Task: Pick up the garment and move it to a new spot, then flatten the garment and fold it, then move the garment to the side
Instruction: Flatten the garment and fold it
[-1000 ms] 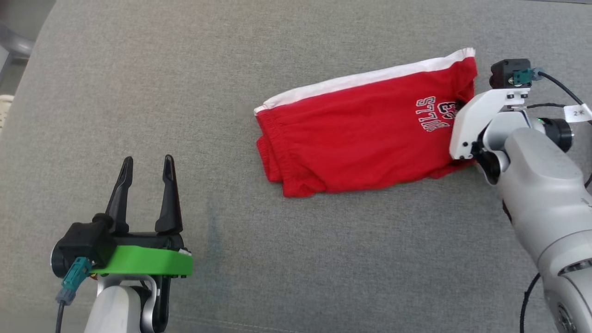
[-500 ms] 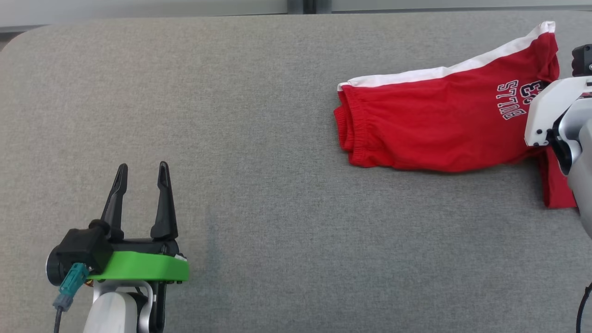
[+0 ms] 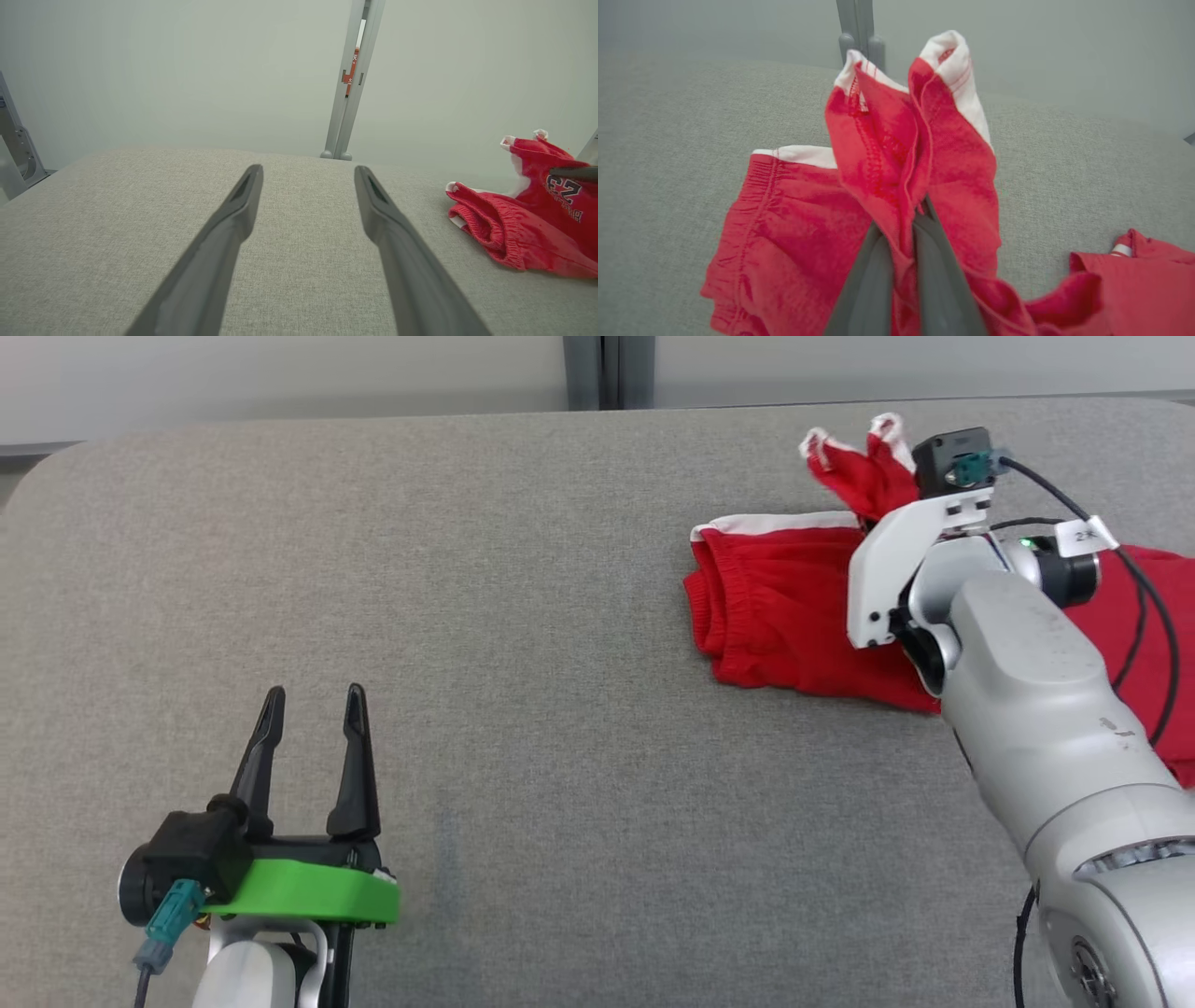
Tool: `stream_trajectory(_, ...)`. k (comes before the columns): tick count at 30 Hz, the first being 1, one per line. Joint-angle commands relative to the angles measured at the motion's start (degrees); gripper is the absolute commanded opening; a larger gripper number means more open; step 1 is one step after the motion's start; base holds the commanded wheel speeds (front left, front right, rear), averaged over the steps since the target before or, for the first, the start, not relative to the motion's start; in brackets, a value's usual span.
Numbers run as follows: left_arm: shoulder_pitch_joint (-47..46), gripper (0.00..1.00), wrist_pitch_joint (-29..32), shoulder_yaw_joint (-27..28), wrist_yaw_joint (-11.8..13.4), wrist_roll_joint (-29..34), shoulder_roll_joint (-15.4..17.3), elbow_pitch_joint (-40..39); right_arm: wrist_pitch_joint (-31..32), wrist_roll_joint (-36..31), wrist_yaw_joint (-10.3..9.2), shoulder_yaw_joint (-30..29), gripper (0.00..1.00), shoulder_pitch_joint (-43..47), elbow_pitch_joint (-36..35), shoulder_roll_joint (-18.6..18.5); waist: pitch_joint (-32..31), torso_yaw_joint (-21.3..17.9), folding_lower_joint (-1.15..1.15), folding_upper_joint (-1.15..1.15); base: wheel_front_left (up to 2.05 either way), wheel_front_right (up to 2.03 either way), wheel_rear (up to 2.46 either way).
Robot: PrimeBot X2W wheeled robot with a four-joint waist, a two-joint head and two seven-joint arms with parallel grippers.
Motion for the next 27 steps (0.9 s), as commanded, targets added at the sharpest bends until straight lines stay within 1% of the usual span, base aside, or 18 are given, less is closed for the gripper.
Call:
stream_trajectory(1,0.77,1.0,-0.14,-0.12,-0.22,-0.56,0.11,0.06,0.42,0.54,-0.11,-0.02,0.0,0.05,-0.14,0.15,-0.09,1.11,0.0,0.0,0.0,0.0,0.0)
stream_trajectory(3,0.71,1.0,-0.14,-0.59,-0.17,-0.68,0.12,0.15,1.53,0.7,-0.11,0.48,0.0,0.48,-0.09,1.34,0.0,2.24,0.0,0.0,0.0,0.0,0.0)
stream_trajectory(6,0.46,1.0,-0.13,-1.12,-0.15,-0.93,0.12,0.24,2.79,1.5,-0.11,1.74,0.0,1.05,-0.27,1.77,0.28,3.8,0.0,0.0,0.0,0.0,0.0)
stream_trajectory(11,-0.13,1.0,-0.14,-1.58,-0.21,-1.17,0.12,0.64,6.43,9.4,-0.11,9.71,0.0,4.35,-4.95,1.85,0.62,5.99,0.0,0.0,0.0,0.0,0.0)
stream_trajectory(12,-0.14,1.0,-0.13,-1.56,-0.2,-1.18,0.11,0.66,7.2,10.79,-0.11,10.93,0.09,4.99,-5.99,1.82,0.66,6.13,0.0,0.0,0.0,0.0,0.0)
stream_trajectory(13,-0.14,1.0,-0.14,-1.51,-0.16,-1.22,0.11,0.69,8.11,12.77,-0.11,12.37,0.36,5.83,-7.33,1.82,0.7,6.27,0.0,0.0,0.0,0.0,0.0)
stream_trajectory(14,-0.15,1.0,-0.14,-1.46,-0.14,-1.2,0.11,0.71,8.83,14.54,-0.11,13.25,1.0,6.55,-8.41,1.81,0.73,6.33,0.0,0.0,0.0,0.0,0.0)
stream_trajectory(16,-0.23,1.0,-0.14,-1.29,0.04,-1.24,0.11,0.71,10.1,18.65,-0.11,15.5,1.0,7.9,-11.54,1.82,0.8,6.28,0.0,0.0,0.0,0.0,0.0)
stream_trajectory(19,-0.15,1.0,-0.14,-0.93,0.31,-0.98,0.11,0.55,11.38,26.74,-0.09,17.63,1.0,9.63,-16.95,1.83,0.74,5.72,0.0,0.0,0.0,0.0,0.0)
stream_trajectory(22,-0.1,1.0,-0.13,-0.5,0.46,-0.67,0.11,0.25,10.53,35.22,-0.08,18.74,1.0,10.11,-23.13,1.82,0.63,4.59,0.0,0.0,0.0,0.0,0.0)
stream_trajectory(23,-0.14,1.0,-0.14,-0.38,0.49,-0.57,0.11,0.19,9.86,37.11,-0.08,18.68,1.0,10.08,-24.6,1.8,0.56,4.2,0.0,0.0,0.0,0.0,0.0)
stream_trajectory(25,-0.24,1.0,-0.13,-0.04,0.49,-0.26,0.11,0.04,7.88,39.16,-0.08,18.22,1.0,9.45,-26.91,1.73,0.36,3.32,0.0,0.0,0.0,0.0,0.0)
stream_trajectory(27,-0.19,1.0,-0.14,0.43,0.52,-0.18,0.11,-0.16,5.49,38.53,-0.08,16.91,1.0,8.62,-28.06,1.73,0.1,2.34,0.0,0.0,0.0,0.0,0.0)
